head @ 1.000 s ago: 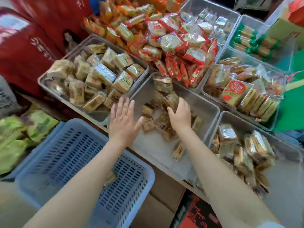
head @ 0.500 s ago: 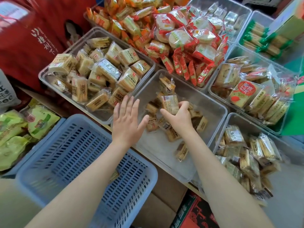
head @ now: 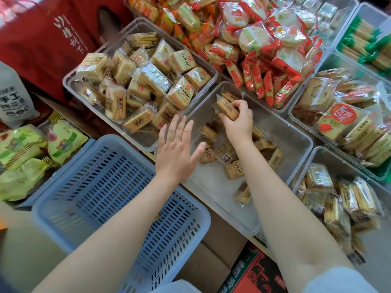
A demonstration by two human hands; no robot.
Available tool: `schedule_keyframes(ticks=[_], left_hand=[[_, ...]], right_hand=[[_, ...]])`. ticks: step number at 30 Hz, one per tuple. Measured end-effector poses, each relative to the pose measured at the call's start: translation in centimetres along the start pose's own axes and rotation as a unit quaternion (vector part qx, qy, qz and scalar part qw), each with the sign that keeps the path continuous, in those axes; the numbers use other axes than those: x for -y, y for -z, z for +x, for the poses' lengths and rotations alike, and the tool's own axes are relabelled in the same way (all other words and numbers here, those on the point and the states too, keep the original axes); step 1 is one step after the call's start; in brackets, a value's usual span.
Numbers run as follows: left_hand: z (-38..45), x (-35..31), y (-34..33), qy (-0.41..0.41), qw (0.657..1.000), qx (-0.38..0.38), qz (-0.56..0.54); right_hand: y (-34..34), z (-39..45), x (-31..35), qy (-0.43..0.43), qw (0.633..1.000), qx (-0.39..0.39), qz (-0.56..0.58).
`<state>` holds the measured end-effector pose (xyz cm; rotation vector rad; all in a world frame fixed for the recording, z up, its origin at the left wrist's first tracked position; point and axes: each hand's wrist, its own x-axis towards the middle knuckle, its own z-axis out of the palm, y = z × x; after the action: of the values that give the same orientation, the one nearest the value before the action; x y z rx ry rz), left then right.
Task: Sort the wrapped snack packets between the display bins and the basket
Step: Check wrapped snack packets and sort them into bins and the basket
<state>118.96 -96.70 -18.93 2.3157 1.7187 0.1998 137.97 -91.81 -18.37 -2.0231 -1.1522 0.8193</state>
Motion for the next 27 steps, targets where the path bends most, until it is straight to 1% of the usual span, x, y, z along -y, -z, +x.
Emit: schedule_keyframes(ticks=[5, 8, 11, 13, 15, 17, 18, 19, 20, 21, 22, 23, 25, 27], left_hand=[[-0.1, 0.1, 0.0, -0.007, 1.0, 0.005, 0.005], [-0.1, 0.1, 0.1, -0.008, 1.0, 0.015, 0.007], [-0.1, 0.0, 0.5, -0.011, 1.0, 0.021, 0.007], [-0.7, -0.7, 1.3, -0.009, 0.999, 0.013, -0.046], [-2.1, -2.2, 2.2, -0.002, 0.983, -0.003, -0.182], [-4.3, -4.3, 3.7, 0.032, 0.942, 0.013, -0.334], [-5.7, -5.3, 4.6, 0.07, 0.908, 0.032, -0.411], [-7.0, -6.3, 5.6, 0.118, 0.861, 0.065, -0.491], [-8.2, -7.2, 6.4, 0.16, 0.794, 0.116, -0.574], [-9.4, -7.8, 7.1, 0.187, 0.729, 0.16, -0.639], [-10.5, -8.1, 7.4, 0.199, 0.678, 0.189, -0.682], [-11.6, -8.3, 7.7, 0.204, 0.649, 0.206, -0.704], [-13.8, -8.4, 8.3, 0.21, 0.616, 0.211, -0.729], [-15.8, -8.2, 8.6, 0.243, 0.574, 0.218, -0.751]], right_hand=[[0.0, 0.1, 0.2, -0.003, 0.997, 0.071, -0.03], [0.1, -1.1, 0.4, 0.005, 0.998, 0.066, -0.022], [0.7, -4.0, 0.3, 0.012, 0.997, 0.07, 0.012], [1.5, -6.8, -0.1, 0.016, 0.996, 0.079, 0.04], [2.8, -10.1, 0.0, 0.015, 0.992, 0.089, 0.086], [4.1, -13.8, 0.0, 0.008, 0.984, 0.092, 0.149], [4.8, -15.7, 0.1, 0.004, 0.979, 0.095, 0.18], [5.4, -17.6, 0.2, 0.007, 0.974, 0.098, 0.204], [5.9, -19.3, 0.2, 0.008, 0.971, 0.101, 0.217], [6.3, -21.0, 0.2, 0.01, 0.969, 0.106, 0.224], [6.6, -22.5, 0.1, 0.016, 0.967, 0.112, 0.23], [6.9, -23.9, 0.0, 0.023, 0.964, 0.117, 0.236], [7.8, -26.6, 0.0, 0.02, 0.96, 0.126, 0.25], [8.7, -28.5, -0.4, 0.001, 0.955, 0.128, 0.267]])
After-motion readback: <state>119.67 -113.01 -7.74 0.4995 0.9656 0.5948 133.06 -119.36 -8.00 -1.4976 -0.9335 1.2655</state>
